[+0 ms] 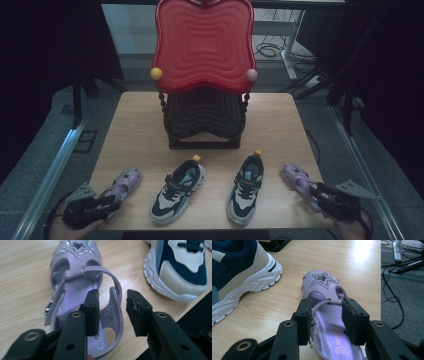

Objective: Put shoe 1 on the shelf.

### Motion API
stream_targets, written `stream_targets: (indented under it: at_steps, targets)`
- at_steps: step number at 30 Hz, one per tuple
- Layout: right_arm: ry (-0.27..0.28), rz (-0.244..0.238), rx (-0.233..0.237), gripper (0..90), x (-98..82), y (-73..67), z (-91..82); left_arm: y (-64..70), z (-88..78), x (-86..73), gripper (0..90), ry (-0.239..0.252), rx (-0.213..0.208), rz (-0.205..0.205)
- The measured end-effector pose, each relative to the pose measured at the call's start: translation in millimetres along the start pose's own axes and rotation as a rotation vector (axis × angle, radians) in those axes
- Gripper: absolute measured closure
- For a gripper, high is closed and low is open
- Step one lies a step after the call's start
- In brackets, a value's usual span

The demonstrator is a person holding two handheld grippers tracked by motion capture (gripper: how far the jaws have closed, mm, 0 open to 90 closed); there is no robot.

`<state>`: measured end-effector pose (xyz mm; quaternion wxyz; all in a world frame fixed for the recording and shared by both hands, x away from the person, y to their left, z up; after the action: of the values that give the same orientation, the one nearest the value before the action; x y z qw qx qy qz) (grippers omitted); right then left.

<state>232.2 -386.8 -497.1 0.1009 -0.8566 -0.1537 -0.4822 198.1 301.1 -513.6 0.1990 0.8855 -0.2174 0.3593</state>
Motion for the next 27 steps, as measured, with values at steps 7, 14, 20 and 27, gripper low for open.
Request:
stream_targets:
  at_steps: [7, 14, 20, 27]
  targets:
    - [-0.002, -0.012, -0.005, 59.8, 1.2, -0.4, 0.2, 0.7, 8.1, -0.5, 78.4, -0.019, -0.017, 0.014]
    - [-0.018, -0.01, 0.011, 59.7, -0.8, -1.6, -5.5, -0.7, 7.5, 0.6, 82.0, -0.028, -0.02, 0.016]
    - [-0.063, -0.007, 0.04, 60.8, -9.3, -1.7, -1.7, -1.3, 7.7, -0.3, 82.2, -0.022, -0.027, 0.007]
    - [-0.104, 0.002, 0.083, 68.6, -12.3, -1.9, 16.1, -2.1, 7.6, -1.1, 82.2, -0.016, -0.033, -0.002]
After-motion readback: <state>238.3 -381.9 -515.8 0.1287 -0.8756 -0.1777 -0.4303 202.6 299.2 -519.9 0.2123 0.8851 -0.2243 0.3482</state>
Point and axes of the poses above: each handheld gripper's, and its own axes: z roughly forward along the jaws, x roughly out of its top, y roughly to its right, the point moved 2 cm from there along z, roughly forward along the jaws, and after that the axes turned 4 degrees about y, right-handed, at the moved point
